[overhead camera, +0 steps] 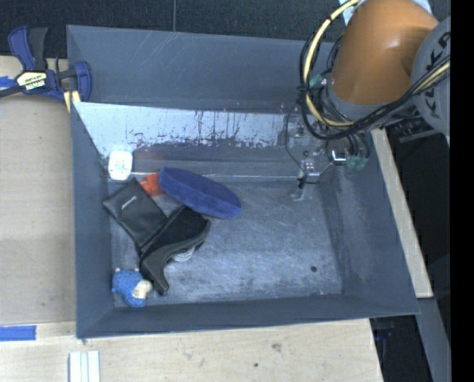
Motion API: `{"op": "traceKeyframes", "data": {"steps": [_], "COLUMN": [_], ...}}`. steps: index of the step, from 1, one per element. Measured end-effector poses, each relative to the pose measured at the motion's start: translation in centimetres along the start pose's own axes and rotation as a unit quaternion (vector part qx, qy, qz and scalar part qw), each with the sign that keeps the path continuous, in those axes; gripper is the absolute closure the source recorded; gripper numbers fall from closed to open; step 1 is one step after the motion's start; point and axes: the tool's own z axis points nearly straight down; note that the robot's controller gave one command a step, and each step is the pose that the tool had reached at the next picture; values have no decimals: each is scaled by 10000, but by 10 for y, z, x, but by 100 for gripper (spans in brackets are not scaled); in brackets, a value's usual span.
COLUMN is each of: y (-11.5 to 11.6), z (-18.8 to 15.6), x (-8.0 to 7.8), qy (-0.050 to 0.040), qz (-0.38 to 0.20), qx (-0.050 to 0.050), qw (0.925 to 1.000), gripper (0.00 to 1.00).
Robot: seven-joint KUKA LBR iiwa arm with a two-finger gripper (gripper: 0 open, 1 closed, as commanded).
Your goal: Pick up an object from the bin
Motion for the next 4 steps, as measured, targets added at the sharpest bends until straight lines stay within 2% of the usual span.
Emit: {"op": "traceKeyframes", "data": {"steps": [1,2,3,4], "y": [54,66,66,66], "z": [47,92,159,152], "x": [5,13,0,-4], "qy": [-11,-11,-3,-56], "qz": [-357,-457,-625,-621], "qx": [-11,-3,2,1], "qw": [9994,9990,9980,9981], "gripper": [0,0,0,100]}}
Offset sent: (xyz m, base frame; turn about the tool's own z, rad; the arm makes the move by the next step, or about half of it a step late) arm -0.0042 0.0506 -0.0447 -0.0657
